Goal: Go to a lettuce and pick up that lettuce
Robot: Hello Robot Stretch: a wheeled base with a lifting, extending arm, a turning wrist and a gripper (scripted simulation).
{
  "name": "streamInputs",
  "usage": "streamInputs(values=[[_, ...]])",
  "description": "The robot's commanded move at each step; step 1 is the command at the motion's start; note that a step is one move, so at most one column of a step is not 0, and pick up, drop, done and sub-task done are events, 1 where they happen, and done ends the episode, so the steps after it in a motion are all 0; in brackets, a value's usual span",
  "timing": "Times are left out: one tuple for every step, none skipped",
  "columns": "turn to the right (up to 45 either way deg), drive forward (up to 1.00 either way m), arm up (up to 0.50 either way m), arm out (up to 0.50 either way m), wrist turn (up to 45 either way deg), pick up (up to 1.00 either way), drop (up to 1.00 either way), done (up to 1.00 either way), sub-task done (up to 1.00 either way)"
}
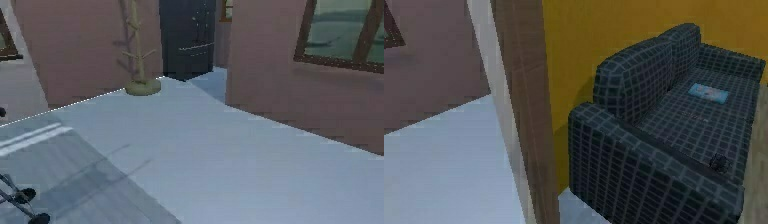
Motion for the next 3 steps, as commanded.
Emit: streamInputs(values=[[6.0,0.00,0.00,0.00,0.0,0.00,0.00,0.00,0.00],[3.0,0.00,0.00,0.00,0.0,0.00,0.00,0.00,0.00],[0.0,0.25,0.00,0.00,0.0,0.00,0.00,0.00,0.00]])
